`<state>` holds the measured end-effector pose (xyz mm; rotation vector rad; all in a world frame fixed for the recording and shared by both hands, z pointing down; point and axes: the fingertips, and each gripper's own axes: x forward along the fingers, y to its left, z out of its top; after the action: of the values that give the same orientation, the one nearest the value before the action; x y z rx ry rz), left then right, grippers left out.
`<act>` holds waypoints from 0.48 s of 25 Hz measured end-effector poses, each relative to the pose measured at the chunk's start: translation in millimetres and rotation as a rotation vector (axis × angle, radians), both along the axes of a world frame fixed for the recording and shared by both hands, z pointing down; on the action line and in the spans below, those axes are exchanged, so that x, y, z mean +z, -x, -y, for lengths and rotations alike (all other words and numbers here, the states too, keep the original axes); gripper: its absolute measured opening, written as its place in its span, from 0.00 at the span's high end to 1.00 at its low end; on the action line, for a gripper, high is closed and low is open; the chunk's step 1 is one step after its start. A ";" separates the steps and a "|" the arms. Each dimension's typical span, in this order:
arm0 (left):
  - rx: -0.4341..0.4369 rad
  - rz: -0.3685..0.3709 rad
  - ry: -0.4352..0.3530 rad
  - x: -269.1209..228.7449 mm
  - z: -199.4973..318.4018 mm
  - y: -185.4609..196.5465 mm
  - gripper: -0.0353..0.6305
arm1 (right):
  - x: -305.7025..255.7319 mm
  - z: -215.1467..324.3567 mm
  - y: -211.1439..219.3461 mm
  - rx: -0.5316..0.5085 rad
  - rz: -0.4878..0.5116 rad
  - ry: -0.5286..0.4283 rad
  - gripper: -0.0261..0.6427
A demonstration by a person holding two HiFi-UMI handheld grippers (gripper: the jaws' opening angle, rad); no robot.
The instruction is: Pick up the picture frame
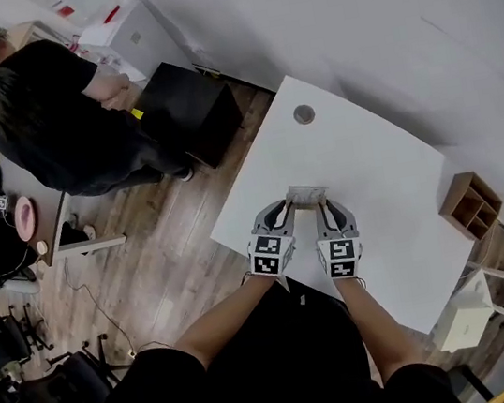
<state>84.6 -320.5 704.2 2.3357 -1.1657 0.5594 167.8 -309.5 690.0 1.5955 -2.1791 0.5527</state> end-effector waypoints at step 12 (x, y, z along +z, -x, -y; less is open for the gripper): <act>0.013 -0.012 -0.075 -63.2 -98.3 36.4 0.84 | -67.8 -98.1 34.3 0.012 -0.017 -0.100 0.85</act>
<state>48.2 -222.1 640.9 2.4079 -1.1862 0.5138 133.5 -211.4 622.2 1.6595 -2.2178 0.4387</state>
